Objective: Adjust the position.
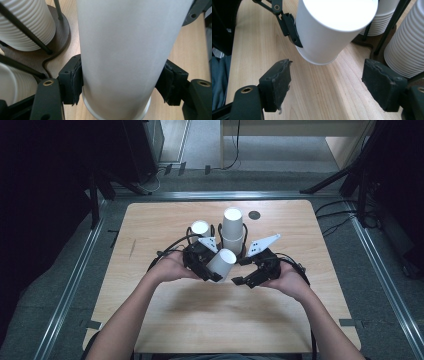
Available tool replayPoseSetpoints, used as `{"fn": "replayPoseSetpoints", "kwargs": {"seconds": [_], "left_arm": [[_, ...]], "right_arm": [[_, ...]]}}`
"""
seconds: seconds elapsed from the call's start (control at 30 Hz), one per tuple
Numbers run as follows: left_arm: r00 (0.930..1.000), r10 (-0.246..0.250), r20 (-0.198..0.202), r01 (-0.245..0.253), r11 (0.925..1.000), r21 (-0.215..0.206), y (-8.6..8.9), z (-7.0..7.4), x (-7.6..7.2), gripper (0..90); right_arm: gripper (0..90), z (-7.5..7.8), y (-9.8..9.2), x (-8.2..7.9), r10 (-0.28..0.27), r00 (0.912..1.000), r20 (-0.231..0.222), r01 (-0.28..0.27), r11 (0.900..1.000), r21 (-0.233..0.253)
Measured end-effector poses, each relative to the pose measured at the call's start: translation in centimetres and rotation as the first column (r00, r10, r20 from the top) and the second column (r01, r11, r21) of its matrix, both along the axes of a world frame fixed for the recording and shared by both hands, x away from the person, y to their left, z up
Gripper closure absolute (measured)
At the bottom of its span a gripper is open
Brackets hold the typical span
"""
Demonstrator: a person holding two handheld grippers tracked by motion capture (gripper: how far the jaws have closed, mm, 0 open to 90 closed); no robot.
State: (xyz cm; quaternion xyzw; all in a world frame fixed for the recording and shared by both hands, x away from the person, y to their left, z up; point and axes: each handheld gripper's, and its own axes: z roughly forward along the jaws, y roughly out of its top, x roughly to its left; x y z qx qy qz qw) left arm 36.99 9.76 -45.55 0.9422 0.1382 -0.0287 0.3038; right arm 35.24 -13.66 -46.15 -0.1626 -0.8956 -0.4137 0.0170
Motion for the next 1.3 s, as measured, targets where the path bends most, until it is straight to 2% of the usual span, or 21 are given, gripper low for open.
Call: {"fn": "replayPoseSetpoints", "kwargs": {"seconds": [0.1,0.2,0.37,0.53,0.57,0.7,0.73,0.77,0.8,0.9,0.97,1.0,1.13,1.2,1.3], "left_arm": [[0.9998,-0.019,0.008,0.019,0.9998,0.002,-0.6,-0.3,-0.1,31.1],[0.9992,-0.033,0.021,0.032,0.9991,0.028,-1.0,-0.7,-0.6,31.0],[0.9978,-0.066,0.009,0.065,0.9952,0.073,-1.1,-1.5,-1.0,31.1],[0.9960,-0.089,-0.003,0.089,0.9941,0.063,-1.2,-1.7,-1.4,31.0],[0.9945,-0.105,-0.004,0.105,0.9924,0.064,-1.4,-1.9,-1.7,31.0],[0.9903,-0.139,-0.001,0.138,0.9874,0.077,-1.9,-2.1,-1.9,30.9],[0.9913,-0.131,-0.006,0.131,0.9875,0.087,-2.1,-2.2,-1.9,30.7],[0.9913,-0.131,-0.006,0.131,0.9876,0.086,-2.1,-2.2,-2.0,30.7],[0.9912,-0.132,-0.004,0.132,0.9879,0.081,-2.1,-2.3,-2.0,30.6],[0.9909,-0.135,0.001,0.134,0.9880,0.076,-2.2,-2.1,-2.1,28.5],[0.9906,-0.137,-0.009,0.137,0.9880,0.071,-2.1,-2.0,-2.0,27.4],[0.9899,-0.139,-0.024,0.141,0.9883,0.058,-2.0,-2.0,-2.0,26.6],[0.9919,-0.122,-0.034,0.123,0.9921,0.025,-1.6,-2.1,-1.9,22.4],[0.9942,-0.105,-0.024,0.105,0.9943,0.018,-1.5,-2.1,-1.9,15.9],[0.9967,-0.080,-0.019,0.080,0.9968,0.002,-1.2,-2.0,-1.8,11.9]], "right_arm": [[24.4,-0.1,-0.1,0.1,-0.002,1.0000,0.006,0.002,1.000,-0.005],[25.2,-0.2,-0.1,0.3,-0.003,1.0000,-0.003,0.003,1.000,0.006],[25.2,0.0,0.3,0.3,0.006,1.0000,-0.003,-0.006,1.000,0.002],[25.2,0.1,0.9,0.3,0.032,0.9995,-0.006,-0.032,0.999,-0.001],[27.0,0.2,1.3,0.0,0.054,0.9985,-0.006,-0.054,0.999,-0.003],[27.4,0.2,1.8,-0.2,0.088,0.9960,-0.015,-0.088,0.996,-0.011],[29.5,0.1,1.9,-0.3,0.095,0.9954,-0.015,-0.095,0.995,-0.019],[33.8,0.2,1.9,-0.3,0.106,0.9942,-0.017,-0.106,0.994,-0.023],[34.0,0.2,1.9,-0.4,0.107,0.9942,-0.009,-0.107,0.994,-0.031],[34.8,0.4,1.7,-0.4,0.113,0.9932,-0.027,-0.114,0.993,-0.026],[34.9,0.5,1.7,-0.4,0.111,0.9934,-0.026,-0.112,0.993,-0.025],[34.8,0.6,1.6,-0.3,0.114,0.9923,-0.049,-0.115,0.993,-0.012],[34.6,0.8,1.5,-0.5,0.109,0.9932,-0.041,-0.109,0.994,-0.007],[34.5,0.9,1.4,-0.4,0.104,0.9941,-0.030,-0.104,0.995,-0.003],[34.4,0.9,1.1,-0.3,0.088,0.9961,-0.013,-0.088,0.996,0.002]]}}
